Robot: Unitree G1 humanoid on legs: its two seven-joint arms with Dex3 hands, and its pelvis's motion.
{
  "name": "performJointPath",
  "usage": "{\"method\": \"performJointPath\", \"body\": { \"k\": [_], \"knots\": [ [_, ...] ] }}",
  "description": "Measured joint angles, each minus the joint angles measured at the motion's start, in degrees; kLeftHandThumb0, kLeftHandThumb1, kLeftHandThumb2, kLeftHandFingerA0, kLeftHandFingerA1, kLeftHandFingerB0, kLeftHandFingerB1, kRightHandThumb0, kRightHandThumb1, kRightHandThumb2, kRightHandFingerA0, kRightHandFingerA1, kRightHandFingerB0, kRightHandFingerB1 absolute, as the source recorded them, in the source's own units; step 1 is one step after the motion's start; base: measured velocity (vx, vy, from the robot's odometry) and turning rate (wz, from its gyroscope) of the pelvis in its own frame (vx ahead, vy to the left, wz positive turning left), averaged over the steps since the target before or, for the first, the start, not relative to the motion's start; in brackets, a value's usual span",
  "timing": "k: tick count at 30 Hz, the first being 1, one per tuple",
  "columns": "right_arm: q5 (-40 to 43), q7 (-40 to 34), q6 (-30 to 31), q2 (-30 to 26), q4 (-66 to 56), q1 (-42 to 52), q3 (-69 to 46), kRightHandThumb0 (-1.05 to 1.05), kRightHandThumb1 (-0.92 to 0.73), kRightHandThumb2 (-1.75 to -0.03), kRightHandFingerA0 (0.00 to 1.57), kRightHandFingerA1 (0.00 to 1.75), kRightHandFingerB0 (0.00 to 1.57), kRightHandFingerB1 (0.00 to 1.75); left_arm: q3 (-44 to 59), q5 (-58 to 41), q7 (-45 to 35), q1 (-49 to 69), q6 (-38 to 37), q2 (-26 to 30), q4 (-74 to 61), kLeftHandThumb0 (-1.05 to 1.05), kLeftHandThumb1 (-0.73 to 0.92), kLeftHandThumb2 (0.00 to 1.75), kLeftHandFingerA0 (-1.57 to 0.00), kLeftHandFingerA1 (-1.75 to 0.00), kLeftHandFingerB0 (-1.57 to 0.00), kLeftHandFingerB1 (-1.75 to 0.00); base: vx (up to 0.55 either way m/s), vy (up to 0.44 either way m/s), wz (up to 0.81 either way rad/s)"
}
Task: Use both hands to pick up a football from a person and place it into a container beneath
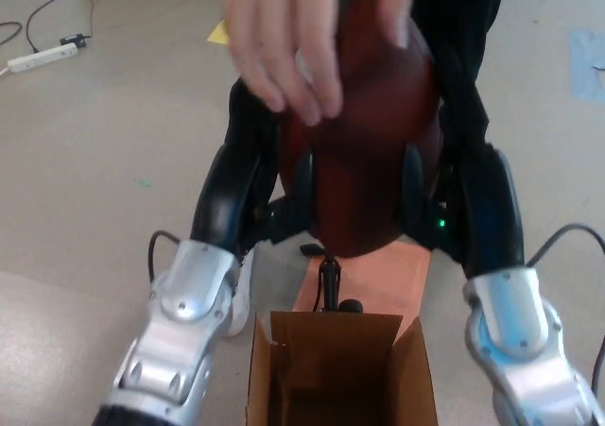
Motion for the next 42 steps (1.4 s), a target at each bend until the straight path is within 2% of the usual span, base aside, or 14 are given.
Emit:
{"method": "performJointPath", "body": {
  "k": [3,5,15,16,18,22,27,28,30,34,35,36,37,42],
  "knots": [
    [1.09,1.1,-0.32,0.02,4.01,-2.46,-1.53,-0.72,-0.92,-0.85,0.0,0.0,0.0,0.04,0.61,-0.06,-0.04,-2.89,0.0,-0.28,3.85,-0.74,0.92,0.79,0.0,-0.03,0.0,-0.12,0.0,0.0,0.0],
    [1.88,1.87,-0.63,0.07,6.84,-4.12,-2.33,-0.69,-0.92,-0.91,0.0,0.0,0.0,0.05,1.05,-0.07,-0.06,-4.49,-0.06,-0.48,6.39,-0.84,0.86,1.16,0.0,-0.1,0.0,-0.1,0.0,0.0,0.0],
    [5.14,6.21,-2.78,0.73,21.13,-10.86,-5.91,-0.84,-0.92,-1.21,0.0,0.11,0.0,0.09,3.24,-0.08,-0.55,-10.57,-1.67,-0.97,18.88,-0.79,0.78,0.97,0.0,-0.02,0.0,-0.05,0.0,0.0,0.0],
    [5.43,6.69,-3.15,0.82,22.61,-11.42,-6.23,-0.72,-0.92,-0.9,0.0,0.0,0.0,0.0,3.39,-0.06,-0.59,-10.97,-1.96,-0.96,19.95,-0.79,0.86,1.18,0.0,-0.15,0.0,-0.14,0.0,0.0,0.0],
    [5.79,7.38,-3.8,0.85,25.35,-12.47,-6.68,-0.85,-0.92,-1.2,0.0,0.09,0.0,0.07,3.67,0.02,-0.69,-11.64,-2.41,-0.87,21.77,-0.89,0.92,1.2,0.0,-0.08,0.0,-0.06,0.0,0.0,0.0],
    [6.32,9.41,-4.09,-0.16,30.08,-14.06,-7.13,-0.87,-0.88,-1.17,0.0,0.15,0.0,0.07,3.77,0.64,-1.25,-12.09,-2.76,0.65,24.21,-0.89,0.89,1.18,0.0,-0.07,0.0,-0.06,0.0,0.0,0.0],
    [6.54,10.81,-1.48,-6.23,31.86,-15.11,-9.92,-0.84,-0.86,-1.17,0.0,0.12,0.0,0.1,6.23,0.84,-2.68,-13.2,-2.67,9.18,30.43,-0.95,0.86,1.19,0.0,-0.05,0.0,-0.04,0.0,0.0,0.0],
    [6.76,11.06,-1.41,-7.35,32.39,-15.15,-10.88,-0.68,-0.92,-0.75,0.0,0.14,0.0,0.11,6.87,0.83,-2.78,-13.33,-2.66,10.95,32.0,-0.93,0.84,1.16,0.0,-0.05,0.0,-0.05,0.0,0.0,0.0],
    [7.09,11.45,-1.33,-9.84,32.98,-15.04,-12.93,-0.75,-0.8,-1.12,0.0,0.21,0.0,0.19,8.63,0.7,-3.06,-13.42,-2.65,14.73,35.16,-0.87,0.81,1.13,0.0,-0.09,0.0,-0.09,0.0,0.0,0.0],
    [7.68,11.89,-1.28,-14.73,33.32,-14.34,-16.61,-0.75,-0.79,-1.1,0.0,0.21,0.0,0.18,12.54,0.07,-4.4,-13.41,-2.69,21.89,40.86,-0.89,0.84,1.16,0.0,-0.08,0.0,-0.07,0.0,0.0,0.0],
    [8.08,12.22,-1.28,-16.4,33.72,-14.02,-18.1,-0.65,-0.92,-0.7,0.0,0.18,0.0,0.16,13.92,-0.25,-5.04,-13.32,-2.76,24.33,42.81,-0.92,0.85,1.16,0.0,-0.06,0.0,-0.06,0.0,0.0,0.0],
    [8.29,12.39,-1.3,-17.11,34.01,-13.85,-18.8,-0.65,-0.92,-0.7,0.0,0.18,0.0,0.16,14.55,-0.39,-5.29,-13.19,-2.84,25.44,43.66,-0.92,0.85,1.16,0.0,-0.06,0.0,-0.06,0.0,0.0,0.0],
    [8.93,12.83,-1.36,-18.45,34.71,-13.21,-20.49,-0.79,-0.79,-1.08,0.01,0.2,0.01,0.16,15.79,-0.64,-5.96,-12.7,-3.17,27.83,45.55,-0.88,0.83,1.14,0.0,-0.08,0.0,-0.08,0.0,0.0,0.0],
    [9.65,13.64,-1.78,-19.21,35.29,-9.6,-22.02,-0.82,-0.75,-1.06,0.06,0.24,0.06,0.18,18.14,-0.94,-7.86,-9.91,-4.79,31.09,49.07,-0.9,0.84,1.15,0.0,-0.07,0.0,-0.08,0.0,0.0,0.0]
  ]
}}
